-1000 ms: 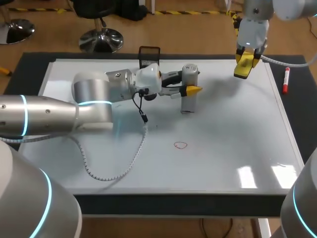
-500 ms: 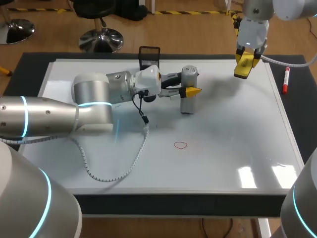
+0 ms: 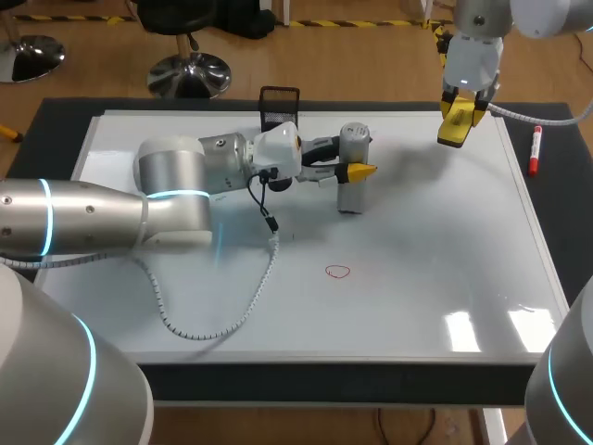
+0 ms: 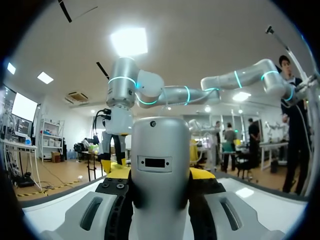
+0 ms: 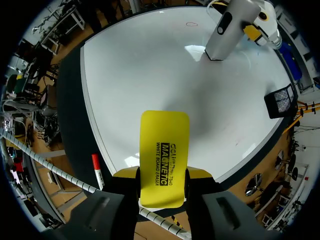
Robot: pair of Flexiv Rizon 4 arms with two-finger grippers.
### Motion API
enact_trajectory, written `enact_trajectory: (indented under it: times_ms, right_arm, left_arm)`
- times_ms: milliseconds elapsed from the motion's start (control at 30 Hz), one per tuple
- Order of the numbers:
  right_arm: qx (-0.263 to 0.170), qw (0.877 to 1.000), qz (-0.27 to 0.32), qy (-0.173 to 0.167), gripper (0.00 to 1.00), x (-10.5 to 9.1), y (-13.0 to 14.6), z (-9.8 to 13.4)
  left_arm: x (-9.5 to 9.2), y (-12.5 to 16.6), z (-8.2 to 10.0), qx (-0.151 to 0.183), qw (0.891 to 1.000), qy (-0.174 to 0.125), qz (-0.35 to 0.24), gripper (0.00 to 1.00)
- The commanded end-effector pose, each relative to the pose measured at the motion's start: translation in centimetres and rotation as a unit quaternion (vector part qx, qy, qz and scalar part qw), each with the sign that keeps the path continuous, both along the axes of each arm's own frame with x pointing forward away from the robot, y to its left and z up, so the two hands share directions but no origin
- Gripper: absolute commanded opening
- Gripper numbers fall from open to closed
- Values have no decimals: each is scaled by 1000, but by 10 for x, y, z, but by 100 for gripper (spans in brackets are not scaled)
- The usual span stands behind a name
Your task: Pick up the inspection probe, press it on each red-marked spot on the whiteboard one by one, put down the probe, pick up the eraser, and wipe off all the red marks.
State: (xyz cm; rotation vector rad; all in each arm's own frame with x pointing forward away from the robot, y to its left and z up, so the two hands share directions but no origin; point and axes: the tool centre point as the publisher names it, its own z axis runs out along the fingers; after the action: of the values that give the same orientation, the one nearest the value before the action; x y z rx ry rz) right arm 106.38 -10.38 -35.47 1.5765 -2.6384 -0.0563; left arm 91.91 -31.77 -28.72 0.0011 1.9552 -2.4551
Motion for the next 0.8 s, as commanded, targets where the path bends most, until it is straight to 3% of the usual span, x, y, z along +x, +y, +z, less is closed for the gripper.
enact_trajectory:
  times_ms: [33, 500, 800]
  right_arm:
    - [-2, 1000, 1, 1, 0, 1, 0, 1]
    - [-2, 1000, 1, 1, 0, 1, 0, 1]
    - [-2, 1000, 1, 1, 0, 1, 0, 1]
  left_arm:
    - [0, -1, -2, 1, 1000, 1, 0, 0]
    - [0, 0, -5, 1, 1000, 3, 1, 0]
    - [-1, 2, 7, -2, 1000, -8, 8, 0]
